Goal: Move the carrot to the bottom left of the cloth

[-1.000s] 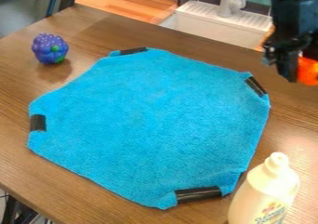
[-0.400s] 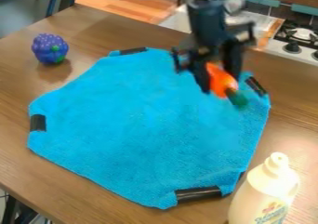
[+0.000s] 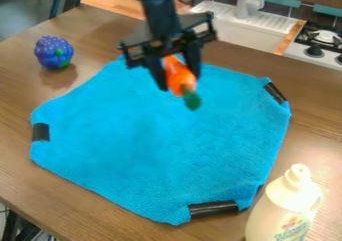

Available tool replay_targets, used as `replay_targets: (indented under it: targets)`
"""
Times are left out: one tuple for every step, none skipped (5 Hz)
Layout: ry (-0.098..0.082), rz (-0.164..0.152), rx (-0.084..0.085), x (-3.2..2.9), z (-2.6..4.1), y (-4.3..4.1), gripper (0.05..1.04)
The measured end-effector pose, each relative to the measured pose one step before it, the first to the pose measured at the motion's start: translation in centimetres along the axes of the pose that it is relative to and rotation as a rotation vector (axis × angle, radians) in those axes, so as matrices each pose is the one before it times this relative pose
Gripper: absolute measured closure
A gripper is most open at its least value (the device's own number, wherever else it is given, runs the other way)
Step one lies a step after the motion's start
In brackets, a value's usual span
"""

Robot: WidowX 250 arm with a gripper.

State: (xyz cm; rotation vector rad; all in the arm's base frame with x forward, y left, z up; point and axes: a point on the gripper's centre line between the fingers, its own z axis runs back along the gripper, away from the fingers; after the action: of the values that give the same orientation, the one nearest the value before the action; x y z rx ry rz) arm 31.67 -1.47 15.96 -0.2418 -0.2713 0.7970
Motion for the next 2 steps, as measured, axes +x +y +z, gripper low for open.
replay_targets:
  targets:
    - [-0.0462, -0.0244, 0.0341, 1.300, -0.134, 2.117, 0.555]
    - [-0.0400, -0.0304, 0.0302, 1.699, -0.525, 1.629, 0.555]
